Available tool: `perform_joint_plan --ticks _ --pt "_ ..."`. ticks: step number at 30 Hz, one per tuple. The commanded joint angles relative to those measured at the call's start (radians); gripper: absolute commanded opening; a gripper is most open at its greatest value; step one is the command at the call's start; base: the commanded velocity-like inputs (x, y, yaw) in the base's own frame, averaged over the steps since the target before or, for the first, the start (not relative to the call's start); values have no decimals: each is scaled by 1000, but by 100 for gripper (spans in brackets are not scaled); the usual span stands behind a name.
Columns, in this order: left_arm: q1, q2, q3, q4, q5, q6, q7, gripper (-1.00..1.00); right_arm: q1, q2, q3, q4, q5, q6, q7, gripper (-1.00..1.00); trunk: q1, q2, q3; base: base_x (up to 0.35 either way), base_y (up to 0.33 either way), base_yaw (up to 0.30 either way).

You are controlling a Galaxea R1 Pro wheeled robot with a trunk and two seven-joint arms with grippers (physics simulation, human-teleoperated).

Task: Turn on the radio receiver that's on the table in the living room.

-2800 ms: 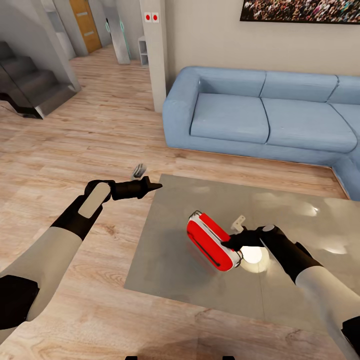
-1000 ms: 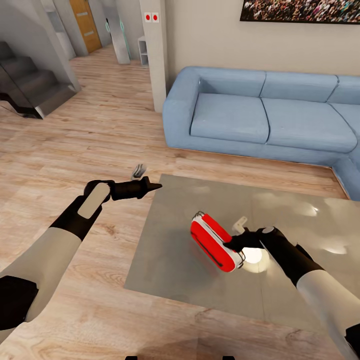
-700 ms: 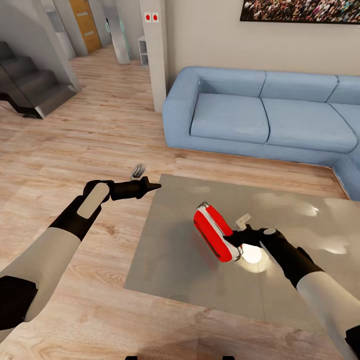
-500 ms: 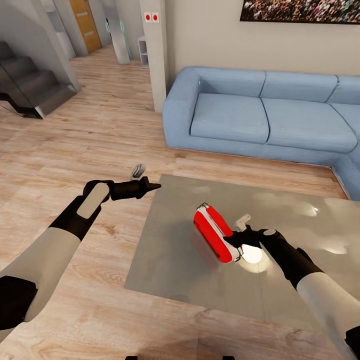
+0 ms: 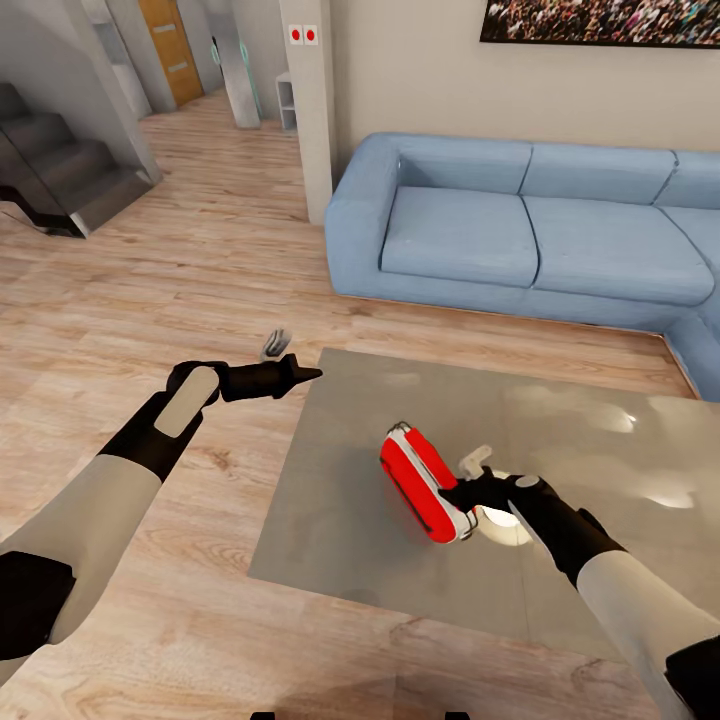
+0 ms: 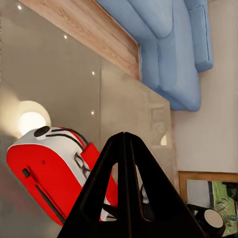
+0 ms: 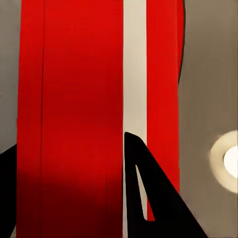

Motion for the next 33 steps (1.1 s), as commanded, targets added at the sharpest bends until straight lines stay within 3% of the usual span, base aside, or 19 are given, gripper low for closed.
perform_joint_plan --ticks 1,13,21,33 --pt "0 0 0 0 0 0 0 -100 0 3 0 11 -5 -9 -8 -100 0 0 0 0 0 0" --pt "0 0 0 1 0 0 0 -100 0 12 -1 33 1 -27 -31 -100 0 0 0 0 0 0" --pt "0 2 0 15 0 -2 0 -100 0 16 0 95 -8 -120 -34 -100 0 0 0 0 0 0" --pt "0 0 0 16 0 -3 0 -100 0 27 0 119 -9 -136 -33 -100 0 0 0 0 0 0"
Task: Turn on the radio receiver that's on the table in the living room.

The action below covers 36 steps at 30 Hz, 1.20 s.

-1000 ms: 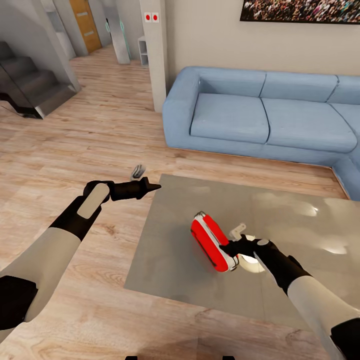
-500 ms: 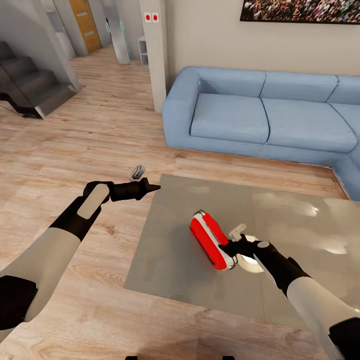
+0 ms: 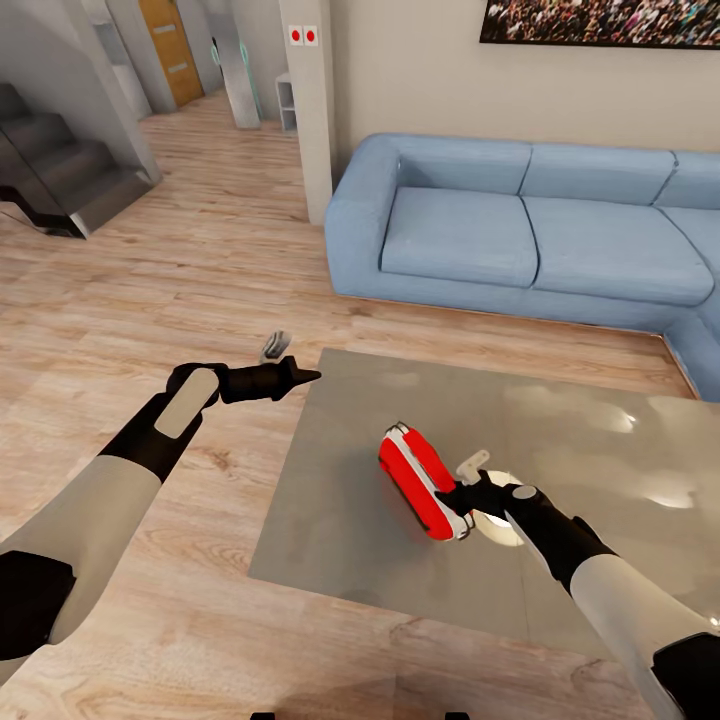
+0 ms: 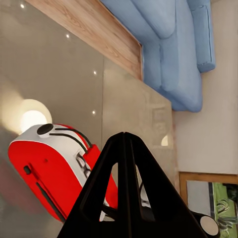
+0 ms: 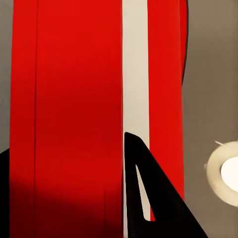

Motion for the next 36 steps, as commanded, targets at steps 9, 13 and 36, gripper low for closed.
perform_joint_plan --ticks 9,13,36 --pt "-1 -1 0 0 0 0 0 -100 2 2 0 29 -6 2 4 -100 0 0 0 0 0 0" --pt "-1 0 0 0 0 0 0 -100 2 2 0 29 -5 3 4 100 0 0 0 0 0 0" --pt "-1 -1 0 -1 1 0 0 -100 1 -25 1 -148 -5 73 57 100 0 0 0 0 0 0"
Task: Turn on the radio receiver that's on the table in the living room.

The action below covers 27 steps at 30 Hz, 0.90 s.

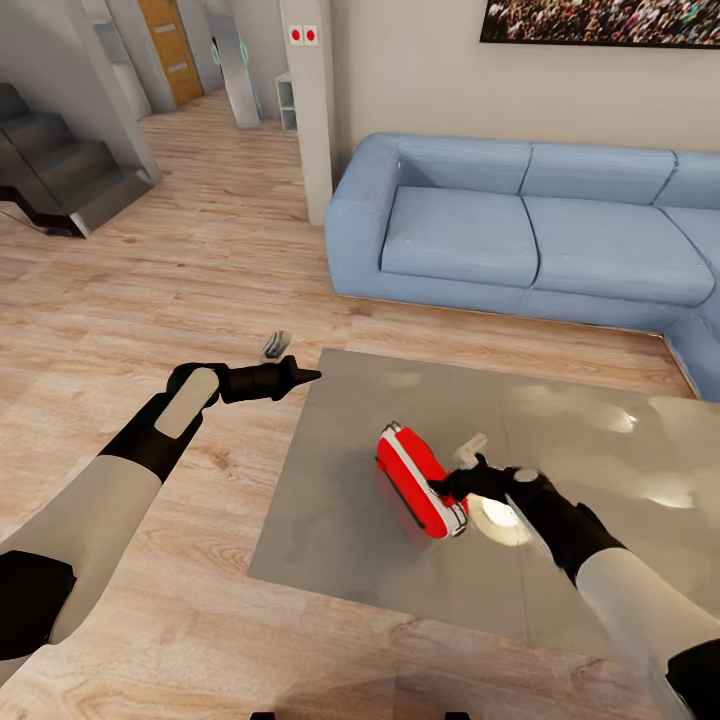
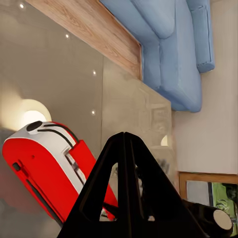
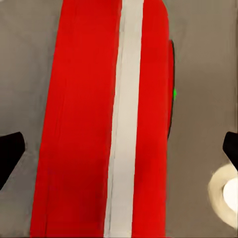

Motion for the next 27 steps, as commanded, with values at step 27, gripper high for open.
perform_joint_plan --ticks 27 --pt "0 -2 0 -19 -44 7 2 -100 0 -176 -10 -858 -95 850 99 100 0 0 0 -33 0 0"
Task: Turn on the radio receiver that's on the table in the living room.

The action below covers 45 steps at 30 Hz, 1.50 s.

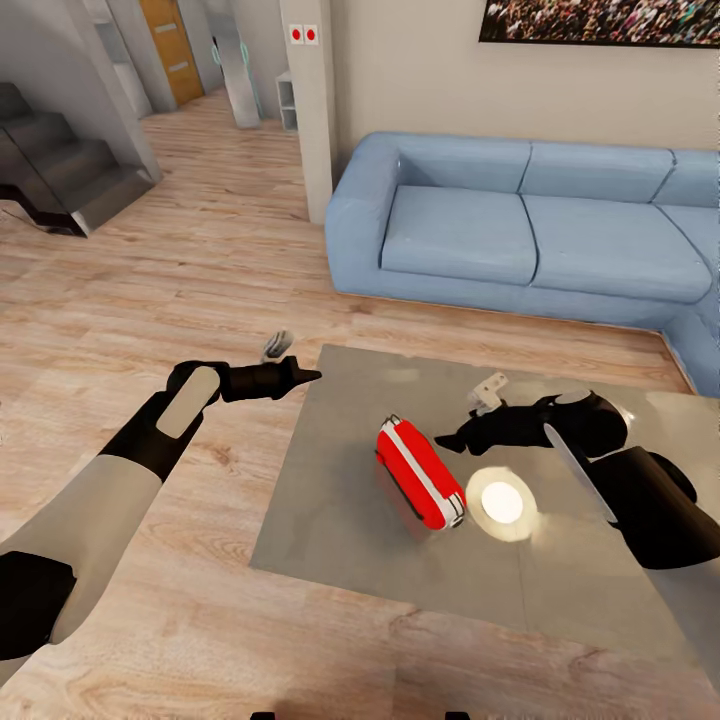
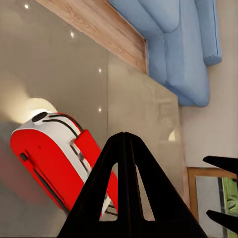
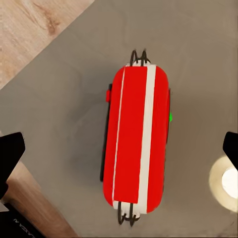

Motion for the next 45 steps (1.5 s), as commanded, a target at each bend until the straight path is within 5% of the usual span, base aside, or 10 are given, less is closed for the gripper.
perform_joint_plan --ticks 1,11,45 --pt "0 0 0 0 0 1 0 -100 0 0 0 0 0 0 0 100 0 0 0 -294 0 0" --pt "0 0 -1 -7 -25 2 -1 -100 0 0 1 0 0 0 -4 100 0 0 0 -159 0 0" --pt "0 0 -1 -9 -27 2 -1 -100 0 1 0 1 -8 0 -5 100 0 0 19 -2 0 28"
